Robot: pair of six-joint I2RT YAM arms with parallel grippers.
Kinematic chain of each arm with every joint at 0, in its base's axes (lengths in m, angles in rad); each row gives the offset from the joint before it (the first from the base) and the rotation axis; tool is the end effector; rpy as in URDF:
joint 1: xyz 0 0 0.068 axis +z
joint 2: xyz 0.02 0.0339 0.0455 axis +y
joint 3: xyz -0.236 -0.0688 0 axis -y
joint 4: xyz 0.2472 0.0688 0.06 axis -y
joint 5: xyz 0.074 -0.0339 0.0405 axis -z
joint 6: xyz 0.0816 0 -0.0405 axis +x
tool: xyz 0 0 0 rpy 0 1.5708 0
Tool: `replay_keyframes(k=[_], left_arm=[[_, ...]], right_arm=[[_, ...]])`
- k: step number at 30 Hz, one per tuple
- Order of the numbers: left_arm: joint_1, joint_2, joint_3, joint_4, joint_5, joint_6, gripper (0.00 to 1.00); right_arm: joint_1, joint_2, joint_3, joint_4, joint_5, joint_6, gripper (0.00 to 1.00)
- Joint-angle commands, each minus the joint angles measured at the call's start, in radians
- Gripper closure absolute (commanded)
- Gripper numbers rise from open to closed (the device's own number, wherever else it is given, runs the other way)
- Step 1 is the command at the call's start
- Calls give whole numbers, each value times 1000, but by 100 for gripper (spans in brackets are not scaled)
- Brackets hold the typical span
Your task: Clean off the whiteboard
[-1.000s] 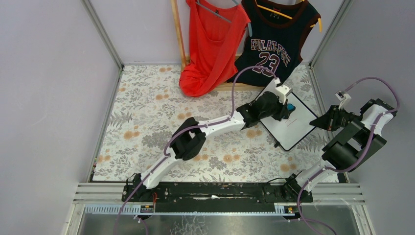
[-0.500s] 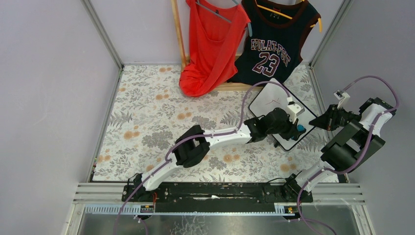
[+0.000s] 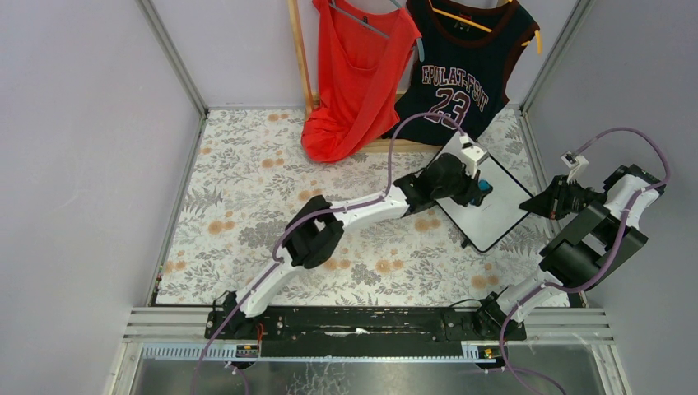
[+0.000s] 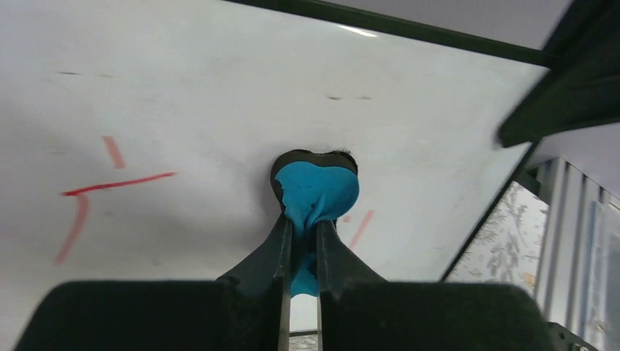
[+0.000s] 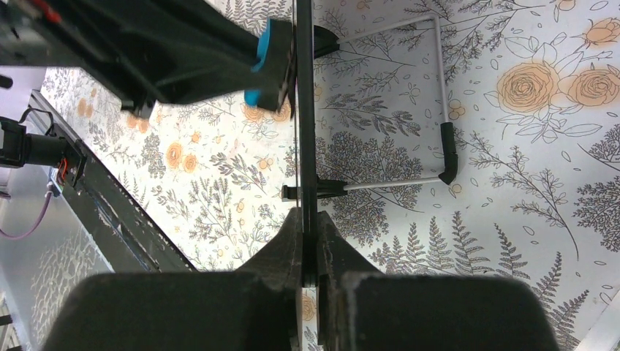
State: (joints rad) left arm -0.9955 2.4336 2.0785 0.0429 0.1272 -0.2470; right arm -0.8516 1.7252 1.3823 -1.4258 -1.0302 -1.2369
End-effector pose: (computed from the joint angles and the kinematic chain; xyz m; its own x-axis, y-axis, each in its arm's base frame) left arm 0.3174 -0.5085 0.1897 -0.3816 0.1427 -0.9132 0.8298 0.4881 -0.2705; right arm 0.2414 -0.1694 0.2064 -0.6824 0.0413 -0.7298 -0.4470 0.7665 0.4613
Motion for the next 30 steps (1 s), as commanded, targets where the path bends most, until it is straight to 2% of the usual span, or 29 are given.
replay_keyframes(k=[1,11,30], left_arm=[[79,-16,-17,-50,-121,64,100],[94,-23,-37,-56,-121,32,100],[-144,-46,-77,29,-94,-8,100]], right_arm=[[18,-32,-26,-37,146,-52,100],[20,-25,-24,-37,137,-48,100],[25,-35,-19,-38,145,-43,100]])
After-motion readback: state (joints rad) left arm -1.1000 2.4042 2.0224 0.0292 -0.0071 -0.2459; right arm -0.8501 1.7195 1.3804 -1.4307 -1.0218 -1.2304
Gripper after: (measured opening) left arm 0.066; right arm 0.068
